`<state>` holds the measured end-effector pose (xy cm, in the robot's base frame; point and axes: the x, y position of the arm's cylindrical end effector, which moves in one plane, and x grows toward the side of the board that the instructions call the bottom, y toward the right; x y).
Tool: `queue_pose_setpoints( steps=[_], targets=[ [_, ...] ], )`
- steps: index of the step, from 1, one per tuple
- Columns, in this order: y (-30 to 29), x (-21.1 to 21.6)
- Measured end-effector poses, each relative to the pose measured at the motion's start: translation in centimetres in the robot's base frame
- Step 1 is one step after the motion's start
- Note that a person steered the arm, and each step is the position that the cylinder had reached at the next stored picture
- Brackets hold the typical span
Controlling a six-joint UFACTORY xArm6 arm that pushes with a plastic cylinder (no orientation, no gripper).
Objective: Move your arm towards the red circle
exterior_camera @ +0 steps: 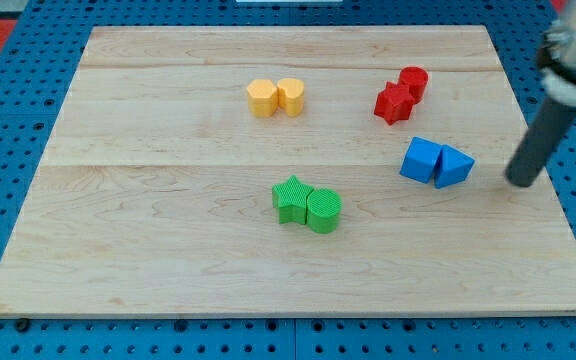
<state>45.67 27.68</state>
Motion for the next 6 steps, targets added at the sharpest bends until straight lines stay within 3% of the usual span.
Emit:
queue_pose_setpoints(
  steps=[1,6],
  targets=[
    [1.9,-5.4],
    [-15.4,-11.7]
  ],
)
